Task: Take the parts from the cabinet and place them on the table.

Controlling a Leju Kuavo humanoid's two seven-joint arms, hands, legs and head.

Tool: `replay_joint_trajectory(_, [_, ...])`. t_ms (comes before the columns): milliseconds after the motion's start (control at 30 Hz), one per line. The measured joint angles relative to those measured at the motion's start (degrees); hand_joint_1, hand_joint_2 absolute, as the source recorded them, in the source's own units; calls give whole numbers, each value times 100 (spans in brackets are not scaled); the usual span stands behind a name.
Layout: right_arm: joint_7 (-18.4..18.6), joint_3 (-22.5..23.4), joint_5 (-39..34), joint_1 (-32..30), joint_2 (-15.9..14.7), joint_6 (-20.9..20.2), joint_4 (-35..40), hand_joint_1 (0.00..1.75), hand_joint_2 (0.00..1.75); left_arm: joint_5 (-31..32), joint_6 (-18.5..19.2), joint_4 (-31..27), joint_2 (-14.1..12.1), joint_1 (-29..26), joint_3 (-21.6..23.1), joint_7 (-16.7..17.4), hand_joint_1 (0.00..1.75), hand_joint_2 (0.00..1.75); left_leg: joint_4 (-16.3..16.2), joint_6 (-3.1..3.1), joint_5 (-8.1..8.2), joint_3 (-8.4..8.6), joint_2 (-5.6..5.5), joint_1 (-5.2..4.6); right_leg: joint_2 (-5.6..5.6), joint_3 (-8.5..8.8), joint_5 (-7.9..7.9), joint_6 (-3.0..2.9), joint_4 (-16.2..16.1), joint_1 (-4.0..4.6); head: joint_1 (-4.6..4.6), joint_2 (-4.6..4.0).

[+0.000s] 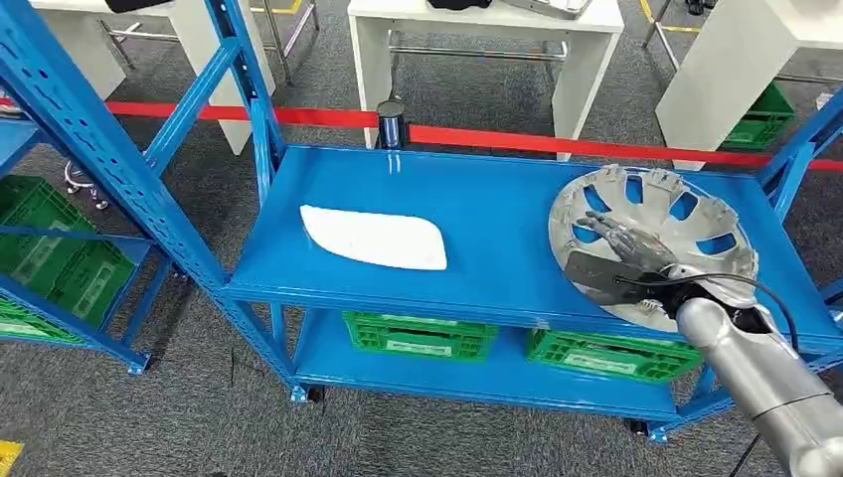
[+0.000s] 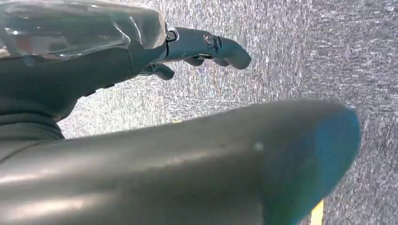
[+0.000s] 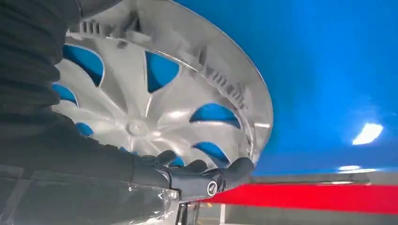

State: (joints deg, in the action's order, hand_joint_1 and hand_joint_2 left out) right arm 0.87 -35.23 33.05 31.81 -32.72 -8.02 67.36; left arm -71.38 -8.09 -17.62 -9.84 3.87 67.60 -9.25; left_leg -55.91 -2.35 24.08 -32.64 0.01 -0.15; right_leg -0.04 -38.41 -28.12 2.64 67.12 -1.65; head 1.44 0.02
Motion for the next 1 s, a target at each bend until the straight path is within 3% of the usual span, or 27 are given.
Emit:
replay_joint_trajectory(33, [4,-26,-11,18,0,-18,-20,0,175,-2,-7,0,9,0,-4,0,0,0,-43,38,27,-6,-2,11,-6,302,210,54,-593,-16,0,0])
replay_joint_trajectory(67, [7,-57,-22,32,4,-46,-45,0,175,-2,-24,0,2,1,-13,0,0,0,-100,87,60,-35,-2,-13,-33,436,225,21,-915,-25,-11,0])
replay_joint_trajectory(133, [22,-107,-26,30,11,-57,-85,0,175,-4,-35,-2,2,3,-28,-4,0,0,-145,127,75,-85,-8,-37,12,455,261,-107,-906,15,0,0])
replay_joint_trajectory(200, [28,-168,-31,26,20,-57,-116,0,175,-9,-39,-2,2,0,-39,-2,0,0,-139,147,66,-85,-5,-17,17,444,275,-164,-908,36,-2,0])
replay_joint_trajectory(233, [31,-181,-31,32,24,-57,-122,0,175,-9,-44,-2,-9,3,-46,-2,0,0,-173,180,103,-119,-7,1,17,458,291,-199,-921,-16,-9,0])
replay_joint_trajectory(267, [33,-183,-31,36,24,-59,-127,0,175,-9,-44,-2,-11,3,-48,-2,0,0,-335,222,236,-188,-5,8,17,464,287,-223,-922,-14,4,-2])
replay_joint_trajectory(367, [33,-244,-31,53,46,-144,-172,0,175,-9,-70,-2,-9,9,-55,-15,0,0,-1605,297,836,-772,-5,45,17,449,294,-251,-921,0,17,0])
replay_joint_trajectory(400, [33,-269,-28,50,52,-157,-201,0,175,-9,-77,-2,-7,7,-55,-17,0,0,-1962,300,933,-947,-5,47,17,445,294,-251,-920,7,15,0])
replay_joint_trajectory(433, [35,-293,-28,49,61,-157,-223,0,175,-9,-85,-2,-4,7,-55,-15,0,0,-2027,293,894,-987,-6,47,17,448,294,-251,-920,14,15,0])
replay_joint_trajectory(467, [37,-325,-28,47,70,-157,-245,0,175,-9,-85,-2,-7,8,-55,-15,0,0,-1783,272,716,-875,-6,46,19,453,295,-251,-920,24,15,0])
replay_joint_trajectory(533, [39,-352,-24,47,81,-153,-267,0,175,-9,-90,-2,-11,11,-61,-17,0,0,-767,181,227,-353,-15,22,32,471,295,-249,-921,45,17,0])
replay_joint_trajectory(567, [39,-356,-22,47,83,-153,-271,0,175,-9,-96,-2,-18,15,-68,-17,0,0,-279,106,92,-100,-28,-3,33,475,296,-248,-923,44,15,-2])
replay_joint_trajectory(600, [42,-363,-22,51,92,-153,-278,0,175,-9,-101,-2,-42,23,-77,-17,0,0,-195,88,183,-49,-12,-24,34,450,300,-235,-921,85,7,0])
replay_joint_trajectory(700, [52,-411,-44,28,109,-175,-321,0,175,-9,-103,-2,-42,32,-90,-31,0,0,-184,72,164,-78,-4,-59,29,444,333,-177,-958,51,13,-2])
replay_joint_trajectory(733, [52,-413,-44,26,109,-184,-339,0,175,-7,-103,-2,-42,36,-94,-35,0,0,-91,30,103,2,0,-49,28,456,349,-137,-991,73,15,0])
replay_joint_trajectory(767, [50,-413,-48,27,101,-188,-369,0,175,0,-103,-4,-37,41,-98,-39,0,0,8,12,35,31,19,-9,20,389,288,-143,-889,53,7,0])
replay_joint_trajectory(800, [52,-415,-48,41,96,-194,-409,0,175,2,-103,-2,-33,51,-101,-46,0,0,26,-33,5,28,20,-8,20,263,137,-167,-644,61,-2,-2])
replay_joint_trajectory(867, [55,-437,-50,26,94,-236,-518,0,175,9,-103,-4,-31,58,-103,-48,0,0,25,-42,-1,5,18,-13,20,-165,-244,-192,289,56,-4,0])
replay_joint_trajectory(900, [57,-463,-52,-8,94,-236,-571,0,175,9,-103,-2,-22,58,-101,-48,0,0,21,-43,-1,-6,15,-19,20,-380,-380,-177,746,56,-4,0])
replay_joint_trajectory(933, [59,-472,-52,-36,94,-236,-612,0,175,9,-101,-4,-15,58,-103,-48,0,0,16,-42,-1,-8,12,-22,20,-456,-386,-136,889,54,-4,0])
replay_joint_trajectory(967, [59,-479,-57,-46,94,-236,-643,0,175,9,-101,-2,-11,58,-103,-48,0,0,9,-41,0,-7,12,-21,19,-376,-300,-87,730,46,-7,-2])
replay_joint_trajectory(1000, [59,-481,-66,-36,94,-236,-664,0,175,18,-101,-4,-7,62,-103,-48,0,0,-9,-33,5,-8,12,-18,13,-167,-119,-21,308,33,-4,0])
